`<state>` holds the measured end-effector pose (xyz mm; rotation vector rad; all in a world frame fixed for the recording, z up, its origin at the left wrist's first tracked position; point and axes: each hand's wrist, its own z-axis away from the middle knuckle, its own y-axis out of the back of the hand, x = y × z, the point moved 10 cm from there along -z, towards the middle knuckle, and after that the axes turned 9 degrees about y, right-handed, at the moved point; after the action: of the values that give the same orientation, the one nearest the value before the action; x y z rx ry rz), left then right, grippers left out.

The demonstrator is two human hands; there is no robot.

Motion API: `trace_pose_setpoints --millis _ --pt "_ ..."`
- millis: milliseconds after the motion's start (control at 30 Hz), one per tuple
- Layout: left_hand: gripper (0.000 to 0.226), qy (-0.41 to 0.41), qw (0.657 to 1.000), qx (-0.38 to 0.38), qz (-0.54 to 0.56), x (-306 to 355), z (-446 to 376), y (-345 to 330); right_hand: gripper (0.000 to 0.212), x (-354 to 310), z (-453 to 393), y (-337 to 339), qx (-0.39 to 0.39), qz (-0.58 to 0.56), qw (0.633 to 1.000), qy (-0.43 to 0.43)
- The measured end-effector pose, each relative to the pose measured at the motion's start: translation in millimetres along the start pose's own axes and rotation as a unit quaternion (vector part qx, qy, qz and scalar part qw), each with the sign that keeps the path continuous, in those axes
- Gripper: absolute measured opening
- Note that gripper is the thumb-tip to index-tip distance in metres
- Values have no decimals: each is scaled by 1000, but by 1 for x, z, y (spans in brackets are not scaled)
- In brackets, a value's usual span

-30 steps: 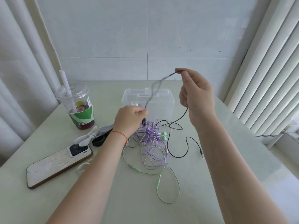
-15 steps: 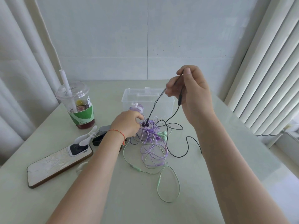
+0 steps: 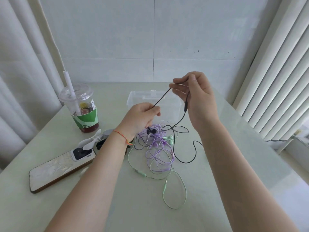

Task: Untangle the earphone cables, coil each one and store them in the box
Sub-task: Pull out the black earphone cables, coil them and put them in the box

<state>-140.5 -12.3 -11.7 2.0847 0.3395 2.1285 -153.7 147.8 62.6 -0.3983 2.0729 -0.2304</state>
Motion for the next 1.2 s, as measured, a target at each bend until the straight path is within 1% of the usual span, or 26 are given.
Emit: trace_pose_setpoints --millis 67,133,267,333,400,433,500,533,567,600,633,667,700,733,767,800,833,900,933,967,1000,1033,1100,1133,1200 --pt "23 5 997 49 -58 -9 -5 11 22 -4 -1 7 30 14 999 21" --pt "22 7 995 76 -62 -16 -9 18 19 -8 -1 12 45 39 998 37" --pt "14 9 992 106 -69 -18 -9 22 19 -14 0 13 42 91 994 42" --pt "17 -3 992 125 -27 -13 -6 27 20 -16 2 17 60 112 991 31" --pt "17 -40 988 130 74 2 1 32 21 -16 3 27 99 135 986 17" --pt "15 -61 981 121 138 10 4 35 21 -16 3 33 118 142 983 11" --pt "18 -91 959 65 261 24 8 38 22 -15 5 45 159 148 976 -1" --pt "19 -85 953 36 289 26 9 38 22 -14 6 51 182 153 971 -6" --pt "18 -66 959 10 276 25 9 37 22 -15 7 57 204 157 966 -9" --pt "14 -43 977 -14 210 19 7 35 22 -16 8 61 218 157 963 -10" --pt "10 -22 993 -44 109 13 7 32 22 -17 8 63 222 155 963 -13" --pt "18 -3 997 -83 6 4 8 27 21 -17 6 62 211 150 966 -19" --pt "31 18 989 -131 -68 -6 12 22 21 -16 4 58 182 147 972 -29" --pt "43 38 979 -175 -97 -13 16 16 21 -14 1 49 136 152 978 -41" --pt "51 54 974 -201 -93 -15 21 12 21 -11 -1 38 78 162 982 -51" --pt "57 58 974 -203 -80 -13 22 11 21 -8 -1 24 13 170 984 -59" --pt "61 53 979 -185 -67 -8 19 13 22 -4 1 10 -52 176 981 -65" --pt "60 16 991 -130 -42 6 14 13 22 4 12 -16 -172 189 964 -79" --pt "55 5 991 -131 -4 13 13 6 22 9 18 -26 -216 202 951 -87" --pt "52 9 987 -153 47 17 13 -6 20 13 23 -32 -241 220 940 -95" --pt "50 19 978 -182 101 19 16 -19 19 16 25 -32 -244 241 934 -99" --pt "45 33 968 -202 144 20 19 -29 19 17 24 -30 -229 258 934 -96" --pt "35 61 961 -205 173 17 21 -36 20 17 16 -19 -175 274 942 -85" --pt "32 71 959 -208 177 14 20 -38 22 18 11 -11 -138 278 947 -83" --pt "31 81 954 -223 180 11 20 -38 26 19 2 17 -32 295 951 -88"
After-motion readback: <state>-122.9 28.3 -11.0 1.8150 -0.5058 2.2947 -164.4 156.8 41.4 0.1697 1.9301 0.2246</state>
